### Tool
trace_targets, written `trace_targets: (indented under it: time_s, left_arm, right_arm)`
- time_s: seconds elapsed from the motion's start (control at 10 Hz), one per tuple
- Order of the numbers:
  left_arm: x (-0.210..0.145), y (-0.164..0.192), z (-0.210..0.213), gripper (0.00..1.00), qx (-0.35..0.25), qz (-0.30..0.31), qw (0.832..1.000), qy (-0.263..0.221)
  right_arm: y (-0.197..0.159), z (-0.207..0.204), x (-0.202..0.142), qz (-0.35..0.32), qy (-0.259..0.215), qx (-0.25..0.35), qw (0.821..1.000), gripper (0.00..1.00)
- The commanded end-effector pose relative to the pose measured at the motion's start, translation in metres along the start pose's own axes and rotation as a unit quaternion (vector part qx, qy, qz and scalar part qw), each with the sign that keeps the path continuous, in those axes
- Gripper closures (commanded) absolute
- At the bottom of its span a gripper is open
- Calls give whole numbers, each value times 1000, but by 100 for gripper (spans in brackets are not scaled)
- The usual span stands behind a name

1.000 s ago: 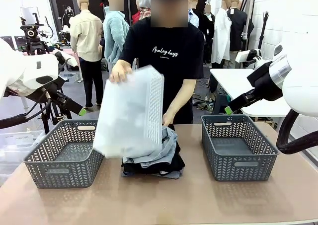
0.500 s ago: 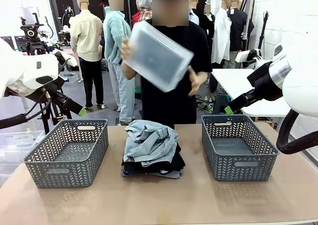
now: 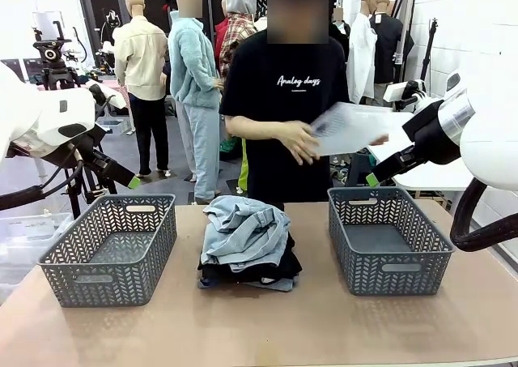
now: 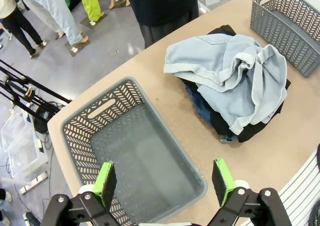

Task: Sort the tops and bottoms.
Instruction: Lift clothes from the center of the table with your left hand.

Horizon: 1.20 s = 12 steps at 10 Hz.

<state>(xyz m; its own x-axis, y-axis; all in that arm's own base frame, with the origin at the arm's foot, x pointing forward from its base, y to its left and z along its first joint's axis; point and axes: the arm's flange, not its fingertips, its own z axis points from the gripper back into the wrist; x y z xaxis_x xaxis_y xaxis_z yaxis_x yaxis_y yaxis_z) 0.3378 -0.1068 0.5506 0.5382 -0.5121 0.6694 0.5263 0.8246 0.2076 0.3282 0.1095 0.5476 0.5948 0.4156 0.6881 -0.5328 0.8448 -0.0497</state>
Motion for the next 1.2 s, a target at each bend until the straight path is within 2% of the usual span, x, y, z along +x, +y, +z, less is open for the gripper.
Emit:
trace_targets:
  time_s: [0.0, 1.1]
  left_arm:
    - [0, 1, 1, 0, 6, 0, 1000, -1]
    - [0, 1, 1, 0, 6, 0, 1000, -1]
  right_arm:
    - [1, -1, 1, -3, -3, 7, 1000, 0]
    - [1, -1, 1, -3, -3, 7, 1000, 0]
